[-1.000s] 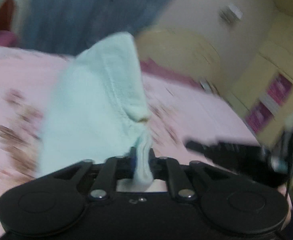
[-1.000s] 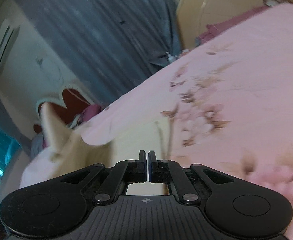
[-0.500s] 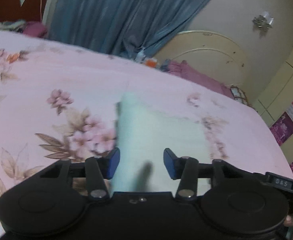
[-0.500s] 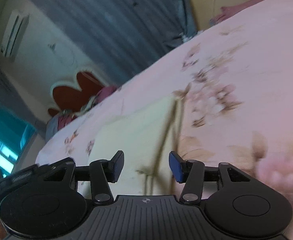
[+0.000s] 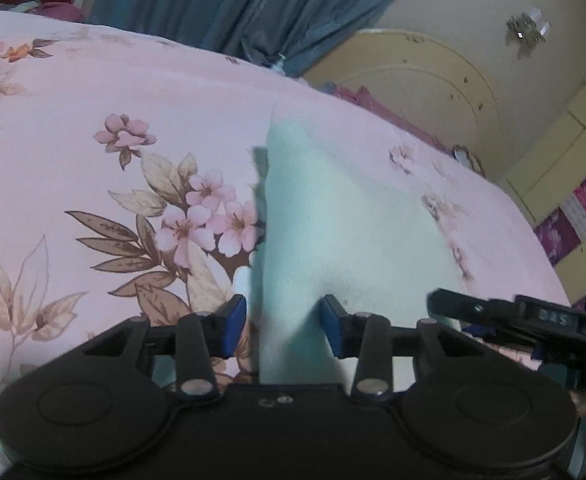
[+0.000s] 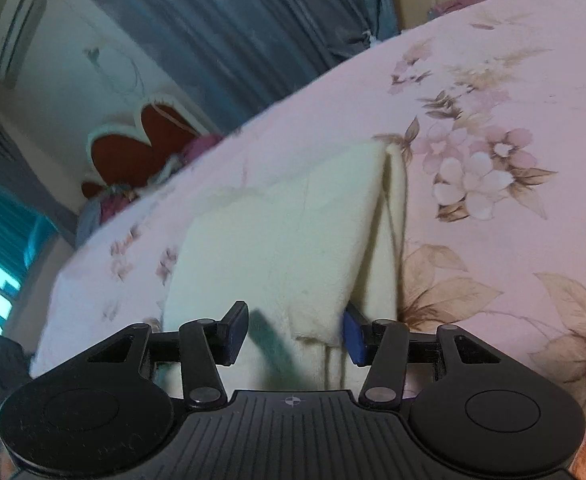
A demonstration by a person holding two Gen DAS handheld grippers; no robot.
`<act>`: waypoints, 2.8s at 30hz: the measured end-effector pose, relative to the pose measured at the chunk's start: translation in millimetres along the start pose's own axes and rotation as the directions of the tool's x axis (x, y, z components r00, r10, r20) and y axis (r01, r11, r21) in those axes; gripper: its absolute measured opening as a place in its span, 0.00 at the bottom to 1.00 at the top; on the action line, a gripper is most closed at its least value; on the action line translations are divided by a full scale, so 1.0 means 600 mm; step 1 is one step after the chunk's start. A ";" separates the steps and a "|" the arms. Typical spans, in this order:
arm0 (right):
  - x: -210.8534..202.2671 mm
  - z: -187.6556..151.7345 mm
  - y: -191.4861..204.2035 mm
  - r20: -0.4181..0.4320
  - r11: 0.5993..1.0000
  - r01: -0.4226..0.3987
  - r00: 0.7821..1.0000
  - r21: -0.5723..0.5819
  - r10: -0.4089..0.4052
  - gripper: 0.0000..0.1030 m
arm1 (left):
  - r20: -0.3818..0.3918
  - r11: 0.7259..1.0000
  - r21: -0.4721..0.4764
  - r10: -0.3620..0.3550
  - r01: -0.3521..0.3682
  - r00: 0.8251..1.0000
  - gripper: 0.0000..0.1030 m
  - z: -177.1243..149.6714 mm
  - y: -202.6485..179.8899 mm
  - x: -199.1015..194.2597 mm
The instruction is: Fold small clothes
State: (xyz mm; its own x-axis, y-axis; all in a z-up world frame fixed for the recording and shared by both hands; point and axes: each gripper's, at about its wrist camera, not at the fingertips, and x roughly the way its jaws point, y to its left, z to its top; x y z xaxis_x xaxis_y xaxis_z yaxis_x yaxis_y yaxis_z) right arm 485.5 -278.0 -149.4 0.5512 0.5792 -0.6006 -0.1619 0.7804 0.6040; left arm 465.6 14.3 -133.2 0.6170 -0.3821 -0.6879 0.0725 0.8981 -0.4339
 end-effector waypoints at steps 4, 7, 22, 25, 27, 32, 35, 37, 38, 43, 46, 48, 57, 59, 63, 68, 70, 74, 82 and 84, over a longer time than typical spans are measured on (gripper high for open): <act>0.007 0.007 0.033 -0.013 0.991 0.057 0.998 -0.118 -0.059 0.14 | 0.012 0.999 0.019 -0.031 0.031 0.999 0.33 0.008 -0.001 -0.002; -0.022 0.012 0.059 0.023 0.975 0.073 0.997 -0.209 -0.069 0.13 | 0.058 0.996 0.055 -0.068 0.064 0.996 0.32 0.018 -0.021 -0.020; -0.022 0.023 0.003 0.001 0.994 0.062 0.998 -0.094 -0.062 0.25 | 0.010 0.983 0.158 -0.098 0.095 0.995 0.36 0.038 -0.039 -0.002; -0.031 0.050 -0.013 0.059 0.996 0.068 0.996 -0.052 -0.065 0.29 | 0.053 0.987 0.119 -0.118 0.111 0.992 0.35 0.067 -0.028 0.004; -0.019 0.072 -0.026 0.065 0.997 0.075 0.995 -0.027 -0.073 0.29 | 0.058 0.987 0.115 -0.117 0.110 0.991 0.35 0.088 -0.024 0.023; 0.023 0.111 -0.057 0.063 0.997 0.073 0.995 0.009 -0.073 0.29 | 0.017 0.992 0.065 -0.113 0.112 0.993 0.38 0.112 -0.008 0.085; -0.002 0.104 -0.031 0.182 0.988 0.071 0.982 -0.136 -0.046 0.05 | 0.133 0.969 0.234 -0.114 0.081 0.985 0.36 0.096 -0.031 0.073; -0.019 0.083 -0.015 0.263 0.967 0.089 0.965 -0.240 -0.023 0.05 | 0.101 0.961 0.275 -0.048 0.018 0.994 0.39 0.082 -0.040 0.094; 0.007 0.081 -0.026 0.209 0.962 0.148 0.973 -0.231 -0.099 0.05 | 0.081 0.972 0.233 -0.045 0.025 0.996 0.44 0.083 -0.033 0.106; 0.025 0.089 -0.039 0.143 0.967 0.195 0.975 -0.162 -0.172 0.05 | 0.117 0.970 0.237 -0.091 0.061 0.989 0.40 0.110 -0.038 0.076; 0.002 0.098 -0.004 0.235 0.950 0.243 0.952 -0.194 -0.196 0.19 | 0.115 0.962 0.255 -0.129 0.096 0.985 0.40 0.133 -0.051 0.082; 0.022 0.111 0.019 0.204 0.940 0.242 0.959 -0.239 -0.195 0.19 | 0.059 0.959 0.265 -0.117 0.097 0.991 0.39 0.148 -0.062 0.116; 0.082 0.136 0.033 0.151 0.918 0.276 0.959 -0.286 -0.241 0.19 | 0.033 0.959 0.279 -0.059 0.048 0.998 0.40 0.158 -0.084 0.171; 0.112 0.135 0.036 0.099 0.915 0.249 0.968 -0.318 -0.229 0.19 | 0.001 0.964 0.266 -0.008 0.008 1.000 0.43 0.167 -0.085 0.201; 0.146 0.135 0.043 0.082 0.888 0.309 0.951 -0.340 -0.299 0.19 | 0.024 0.969 0.244 0.038 -0.043 0.999 0.38 0.181 -0.094 0.202; 0.110 0.118 0.062 0.136 0.884 0.270 0.962 -0.382 -0.236 0.19 | -0.001 0.955 0.297 -0.012 0.011 1.000 0.39 0.157 -0.109 0.164; 0.140 0.107 0.054 0.078 0.858 0.316 0.947 -0.406 -0.312 0.19 | -0.019 0.945 0.327 0.034 -0.026 0.999 0.40 0.150 -0.118 0.181; 0.095 0.109 0.057 0.122 0.876 0.321 0.947 -0.360 -0.296 0.19 | 0.013 0.948 0.318 -0.009 0.005 1.000 0.39 0.143 -0.116 0.128; 0.033 0.001 0.072 0.064 0.836 0.256 0.964 -0.485 -0.258 0.19 | 0.008 0.957 0.288 -0.048 0.043 0.999 0.40 0.036 -0.105 0.059; 0.031 0.003 0.058 0.098 0.840 0.308 0.950 -0.447 -0.296 0.19 | 0.003 0.952 0.301 -0.051 0.048 0.999 0.40 0.038 -0.119 0.043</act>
State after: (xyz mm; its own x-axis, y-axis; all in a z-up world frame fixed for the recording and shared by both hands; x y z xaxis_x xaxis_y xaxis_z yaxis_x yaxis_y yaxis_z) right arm 491.9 -240.6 -138.6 0.6520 0.2960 -0.6981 -0.3319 0.9392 0.0883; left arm 493.9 -54.9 -106.4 0.6150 -0.4267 -0.6631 0.3344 0.9027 -0.2707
